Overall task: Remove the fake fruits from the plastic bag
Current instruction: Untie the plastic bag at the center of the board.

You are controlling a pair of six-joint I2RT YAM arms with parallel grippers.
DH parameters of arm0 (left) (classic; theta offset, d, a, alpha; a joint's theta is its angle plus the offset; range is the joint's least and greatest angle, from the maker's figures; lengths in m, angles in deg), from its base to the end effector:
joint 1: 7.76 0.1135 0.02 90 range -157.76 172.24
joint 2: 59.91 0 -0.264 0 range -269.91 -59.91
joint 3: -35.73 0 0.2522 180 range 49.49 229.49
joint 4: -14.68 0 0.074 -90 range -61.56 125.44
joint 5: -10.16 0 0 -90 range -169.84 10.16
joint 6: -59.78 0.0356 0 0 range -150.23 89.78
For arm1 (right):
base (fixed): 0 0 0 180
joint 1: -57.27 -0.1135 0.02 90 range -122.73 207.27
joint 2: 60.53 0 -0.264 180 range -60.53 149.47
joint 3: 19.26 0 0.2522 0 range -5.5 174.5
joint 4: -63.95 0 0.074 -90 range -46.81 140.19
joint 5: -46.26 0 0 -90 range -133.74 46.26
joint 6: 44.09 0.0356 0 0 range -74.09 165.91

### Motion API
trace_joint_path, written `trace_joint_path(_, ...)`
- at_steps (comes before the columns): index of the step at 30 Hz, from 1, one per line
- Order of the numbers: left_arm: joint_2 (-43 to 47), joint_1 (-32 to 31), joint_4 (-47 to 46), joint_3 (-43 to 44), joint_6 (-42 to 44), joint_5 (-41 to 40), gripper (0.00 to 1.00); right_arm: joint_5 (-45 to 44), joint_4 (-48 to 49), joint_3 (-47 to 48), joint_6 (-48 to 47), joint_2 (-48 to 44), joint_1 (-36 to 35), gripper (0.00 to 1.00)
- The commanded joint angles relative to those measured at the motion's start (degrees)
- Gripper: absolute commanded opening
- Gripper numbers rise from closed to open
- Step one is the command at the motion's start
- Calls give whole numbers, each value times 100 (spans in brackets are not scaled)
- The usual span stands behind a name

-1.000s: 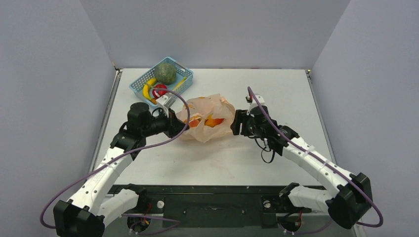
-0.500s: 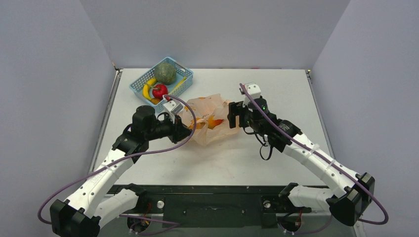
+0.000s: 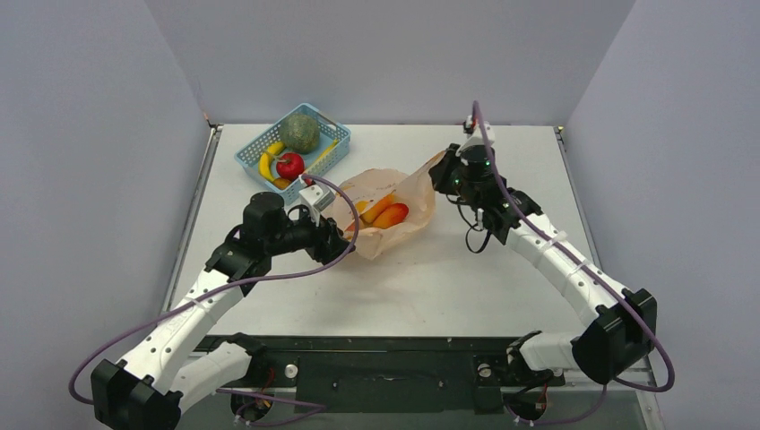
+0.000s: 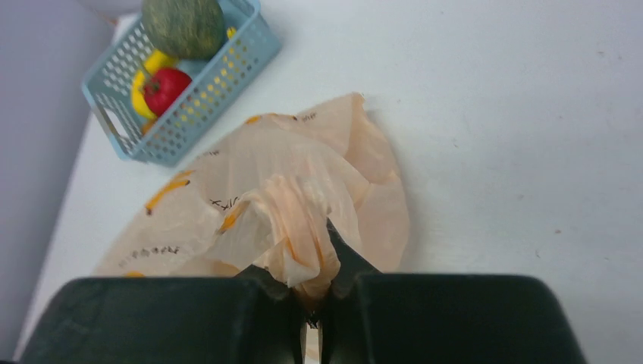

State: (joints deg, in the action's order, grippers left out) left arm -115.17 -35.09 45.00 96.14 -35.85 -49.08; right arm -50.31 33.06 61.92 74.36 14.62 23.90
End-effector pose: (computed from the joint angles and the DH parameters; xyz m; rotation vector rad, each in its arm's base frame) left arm 0.1830 -0.1151 0.3086 0.7300 1.9259 -0.9006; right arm 0.2548 0.1629 0.3492 -0.0129 2.0486 0.5710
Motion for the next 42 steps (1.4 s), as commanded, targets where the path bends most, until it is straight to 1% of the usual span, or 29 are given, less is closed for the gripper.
trace_joint_path(1,244,-23,-201,94,70,256,59,1433,1276,158,1713,353,801,0)
trace_joint_path(2,248,-20,-234,83,53,290,62,1692,1283,206,1732,436,846,0)
trace_joint_path(3,230,-12,-263,84,49,387,66,1759,1240,282,1675,559,839,0)
trace_joint_path(5,180,-14,-230,111,37,521,71,1836,942,394,1516,681,825,6)
trace_joint_path(7,182,-17,-232,117,19,626,76,1778,505,429,1280,675,819,15)
trace_joint_path(8,200,-18,-260,99,-10,660,81,1651,349,388,1118,636,806,25)
trace_joint_path(9,264,-18,-281,90,-27,668,84,1461,53,348,1035,503,801,30)
trace_joint_path(10,316,-18,-347,54,-70,690,89,1327,-84,227,876,409,771,44)
trace_joint_path(11,425,-18,-382,37,-107,696,92,1029,-349,153,809,161,744,51)
trace_joint_path(12,488,-18,-436,-3,-124,710,96,887,-470,-19,681,5,691,61)
trace_joint_path(13,628,-18,-470,-23,-154,707,97,600,-657,-107,632,-285,636,65)
trace_joint_path(14,749,-18,-518,-51,-160,717,97,466,-751,-286,571,-584,611,71)
trace_joint_path(15,804,-18,-537,-60,-158,723,97,301,-909,-376,564,-732,587,73)
trace_joint_path(20,993,-18,-710,49,-287,768,97,149,-1193,-1009,817,-1733,544,77)
trace_joint_path(25,914,-18,-613,898,-639,823,97,40,-1196,-1385,1080,-2296,410,79)
trace_joint_path(27,808,-18,-566,1243,-690,612,97,22,-1112,-1549,1323,-2389,313,79)
trace_joint_path(28,669,-18,-544,1347,-638,521,97,8,-918,-1645,1467,-2435,260,79)
trace_joint_path(29,478,-18,-508,1540,-618,306,97,-15,-790,-1853,1810,-2499,115,78)
trace_joint_path(32,-155,-10,-342,1967,-530,-169,97,-270,89,-2417,2727,-2656,-271,78)
trace_joint_path(33,-530,-9,-224,2209,-498,-365,97,-299,277,-2701,3152,-2699,-309,78)
trace_joint_path(34,-705,-9,-184,2318,-434,-446,97,-309,690,-2832,3339,-2695,-354,78)
trace_joint_path(35,-1092,-9,-92,2541,-393,-595,97,-310,889,-3073,3702,-2650,-359,78)
trace_joint_path(37,-1637,-28,47,2785,-216,-640,97,-243,1434,-3307,4106,-2472,-386,78)
trace_joint_path(38,-1804,-55,88,2875,-128,-659,97,-186,1810,-3378,4190,-2379,-413,78)
trace_joint_path(39,-2076,-76,129,2884,-95,-668,97,-164,1941,-3386,4333,-2184,-432,78)
trace_joint_path(42,-2448,-189,-102,2618,2,-832,97,22,2475,-3399,4646,-1709,-502,79)
